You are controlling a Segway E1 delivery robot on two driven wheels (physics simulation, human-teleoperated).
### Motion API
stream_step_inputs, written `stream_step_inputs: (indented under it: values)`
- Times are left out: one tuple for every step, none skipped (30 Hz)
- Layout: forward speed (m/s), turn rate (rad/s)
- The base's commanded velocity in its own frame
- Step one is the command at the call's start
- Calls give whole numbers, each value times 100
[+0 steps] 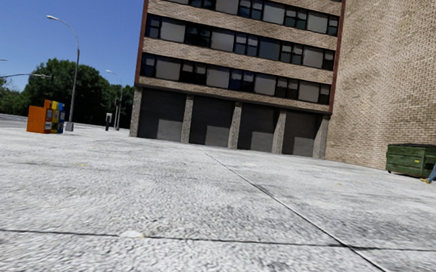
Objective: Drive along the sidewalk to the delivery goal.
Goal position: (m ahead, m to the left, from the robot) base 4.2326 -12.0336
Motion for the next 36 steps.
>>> stream_step_inputs:
  values:
    - [134, -53]
    - [134, -53]
    - [134, -53]
    - [134, -53]
    - [134, -53]
    - [134, -54]
    - [134, -56]
    - [134, -57]
    - [134, -57]
    - [134, -58]
    - [134, -58]
    - [134, -61]
    - [134, -62]
    - [134, -63]
    - [134, -63]
    - [134, -63]
    - [134, -63]
    - [134, -63]
    - [134, -63]
    - [134, -63]
    - [134, -63]
    - [134, -63]
    - [134, -65]
    - [134, -65]
    - [134, -66]
    - [134, -66]
    - [134, -67]
    - [134, -69]
    - [134, -69]
    - [134, -71]
    - [134, -74]
    - [134, -74]
    - [134, -74]
    - [134, -75]
    - [134, -75]
    - [134, -75]
